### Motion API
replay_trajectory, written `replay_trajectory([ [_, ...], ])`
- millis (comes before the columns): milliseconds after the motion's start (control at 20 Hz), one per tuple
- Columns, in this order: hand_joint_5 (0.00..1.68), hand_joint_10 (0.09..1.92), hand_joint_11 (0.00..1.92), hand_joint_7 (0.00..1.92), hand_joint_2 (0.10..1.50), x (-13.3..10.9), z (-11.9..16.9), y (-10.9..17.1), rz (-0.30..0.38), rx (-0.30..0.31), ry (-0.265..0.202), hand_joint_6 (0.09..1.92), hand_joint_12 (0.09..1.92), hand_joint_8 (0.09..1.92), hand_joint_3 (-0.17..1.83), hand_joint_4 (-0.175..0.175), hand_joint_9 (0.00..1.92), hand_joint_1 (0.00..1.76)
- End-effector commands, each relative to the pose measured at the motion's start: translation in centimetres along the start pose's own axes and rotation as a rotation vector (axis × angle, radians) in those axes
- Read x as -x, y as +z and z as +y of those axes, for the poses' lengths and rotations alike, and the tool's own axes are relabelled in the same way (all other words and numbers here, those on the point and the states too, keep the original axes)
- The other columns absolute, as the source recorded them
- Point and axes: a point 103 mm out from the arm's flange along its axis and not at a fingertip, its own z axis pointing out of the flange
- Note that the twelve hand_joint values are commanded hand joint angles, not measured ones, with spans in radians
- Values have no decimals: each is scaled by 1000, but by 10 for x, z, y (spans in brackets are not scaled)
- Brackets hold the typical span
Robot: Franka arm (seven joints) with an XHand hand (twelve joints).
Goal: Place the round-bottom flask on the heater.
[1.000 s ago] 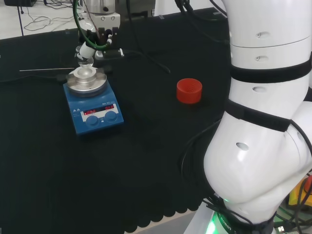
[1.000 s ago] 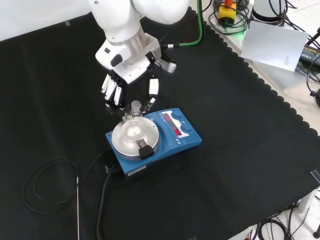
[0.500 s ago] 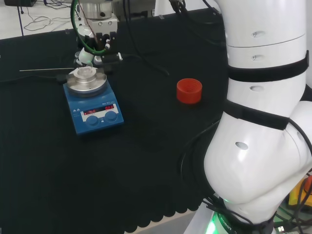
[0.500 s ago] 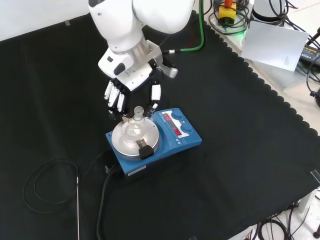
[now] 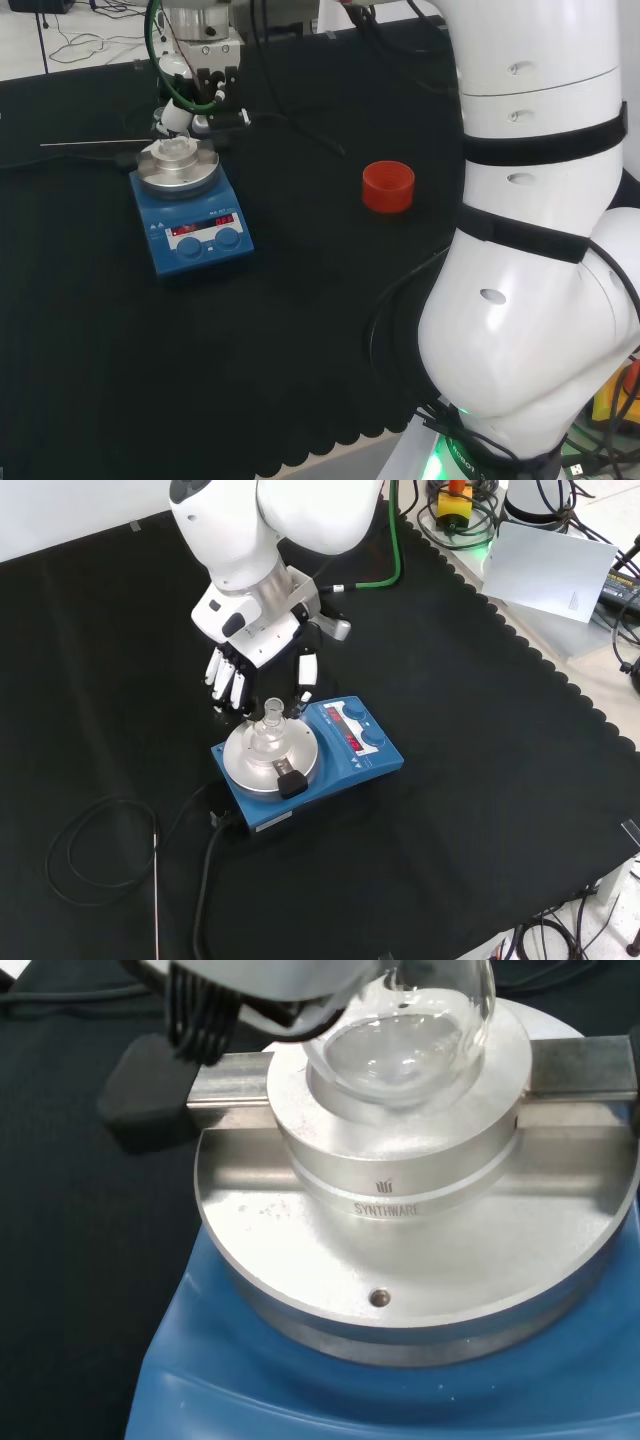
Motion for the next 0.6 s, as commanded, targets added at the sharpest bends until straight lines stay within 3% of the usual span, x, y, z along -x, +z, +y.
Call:
replay_trajectory([
  [50, 1000, 609, 598, 495, 705, 0, 2, 2, 2, -5, -6, 1241, 1270, 732, 870, -86, 744, 1107],
  [300, 999, 609, 597, 491, 711, 2, 4, 6, 20, -17, -16, 1235, 1271, 732, 858, -83, 741, 1107],
  [400, 1032, 614, 585, 475, 709, 3, 4, 6, 13, -21, -22, 1153, 1276, 736, 810, -35, 727, 1105],
  [500, 1061, 625, 561, 453, 732, 3, 4, 5, 12, -25, -23, 1055, 1287, 743, 712, 51, 706, 1091],
  [600, 1059, 642, 543, 432, 785, 3, 3, 5, 6, -37, -22, 1005, 1295, 750, 594, 114, 684, 1071],
])
